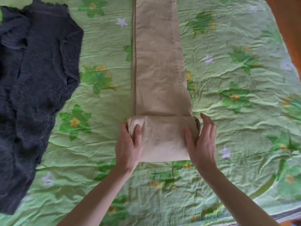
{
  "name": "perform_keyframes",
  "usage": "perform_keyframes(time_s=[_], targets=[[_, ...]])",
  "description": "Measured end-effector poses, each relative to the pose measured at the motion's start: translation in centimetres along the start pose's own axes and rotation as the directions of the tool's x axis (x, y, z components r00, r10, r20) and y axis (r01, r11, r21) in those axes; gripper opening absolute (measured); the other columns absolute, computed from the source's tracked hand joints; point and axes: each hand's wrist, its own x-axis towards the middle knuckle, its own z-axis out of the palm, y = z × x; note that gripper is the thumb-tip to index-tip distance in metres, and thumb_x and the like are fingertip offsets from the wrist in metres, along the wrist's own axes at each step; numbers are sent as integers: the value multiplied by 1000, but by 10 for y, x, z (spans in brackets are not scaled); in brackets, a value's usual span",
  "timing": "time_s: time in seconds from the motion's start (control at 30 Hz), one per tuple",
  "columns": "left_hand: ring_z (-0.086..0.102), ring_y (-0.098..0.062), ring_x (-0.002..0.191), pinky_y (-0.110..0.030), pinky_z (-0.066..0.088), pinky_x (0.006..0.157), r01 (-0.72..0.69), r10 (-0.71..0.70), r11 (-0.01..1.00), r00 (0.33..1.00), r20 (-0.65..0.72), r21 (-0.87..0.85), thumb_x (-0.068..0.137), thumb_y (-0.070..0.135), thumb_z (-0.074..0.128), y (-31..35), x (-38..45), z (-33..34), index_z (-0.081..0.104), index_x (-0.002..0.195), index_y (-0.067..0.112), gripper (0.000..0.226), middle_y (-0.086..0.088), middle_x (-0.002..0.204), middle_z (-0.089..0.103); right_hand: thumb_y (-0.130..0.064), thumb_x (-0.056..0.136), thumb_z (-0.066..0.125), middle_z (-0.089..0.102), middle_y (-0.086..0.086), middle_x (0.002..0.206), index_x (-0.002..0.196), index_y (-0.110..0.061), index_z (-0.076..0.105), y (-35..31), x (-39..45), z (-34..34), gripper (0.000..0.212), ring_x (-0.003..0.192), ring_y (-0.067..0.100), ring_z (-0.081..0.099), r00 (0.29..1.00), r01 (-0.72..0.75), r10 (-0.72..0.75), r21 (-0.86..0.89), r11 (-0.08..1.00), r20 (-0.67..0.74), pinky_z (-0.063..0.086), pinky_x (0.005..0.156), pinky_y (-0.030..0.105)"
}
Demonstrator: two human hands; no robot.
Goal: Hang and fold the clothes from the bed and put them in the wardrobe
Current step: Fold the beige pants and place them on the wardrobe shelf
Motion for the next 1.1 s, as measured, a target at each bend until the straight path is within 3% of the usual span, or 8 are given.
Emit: perform_keyframes(time_s=[0.1,0.2,0.3,0.5,0.63,0.73,0.87,1.1], targets=[[54,-32,129,-39,50,102,-182,208,961,972,-107,207,106,26,59,-3,-5,0,41,149,7,51,-14,142,52,-35,109,44,29,13,168,160,-4,32,8,-11,1,61,159,26,19,946,315,-293,-174,933,141,21,128,43],[24,-30,159,-50,25,128,-505,515,759,852,95,411,112,24,43,-10,-5,-2,38,160,5,52,-15,168,34,-43,111,32,23,16,170,159,-2,33,19,-15,13,64,160,30,14,917,387,-347,-225,894,197,23,129,44],[12,-31,162,-53,22,128,-591,519,675,806,284,442,112,39,33,-27,2,1,32,163,6,60,-14,173,22,-47,110,32,21,19,170,160,1,29,27,-9,20,69,160,32,15,906,406,-349,-260,876,238,26,127,48],[5,-36,162,-54,15,130,-569,414,667,820,395,481,104,68,32,-27,12,1,14,167,8,89,-21,174,4,-56,109,21,5,16,173,163,-1,15,26,4,26,77,161,28,1,891,402,-277,-341,850,361,24,128,48],[32,-38,154,-56,23,127,-667,498,539,745,444,514,96,75,45,-25,5,-12,30,163,3,99,-20,169,26,-56,108,24,4,15,174,164,-3,11,27,4,17,78,161,26,1,872,442,-306,-345,828,382,15,130,47],[42,-42,145,-58,32,123,-709,466,467,705,535,528,87,87,48,-28,-1,-17,30,162,0,116,-24,159,40,-46,111,30,19,15,171,164,-6,21,29,-3,13,67,161,28,10,817,561,-443,-332,758,370,15,129,48],[40,-48,142,-57,30,125,-703,371,396,711,597,591,75,77,63,-15,-2,-11,28,159,-7,124,-31,154,39,-37,112,39,26,14,169,162,-12,30,27,-10,11,57,158,29,21,735,668,-564,-265,695,375,29,124,54],[28,-57,148,-64,22,124,-657,201,364,748,633,660,63,44,92,5,-12,-7,7,163,-5,139,-39,159,23,-58,88,64,10,20,172,165,-5,14,21,-6,-5,106,160,32,9,677,693,-490,-251,676,550,28,125,55]])
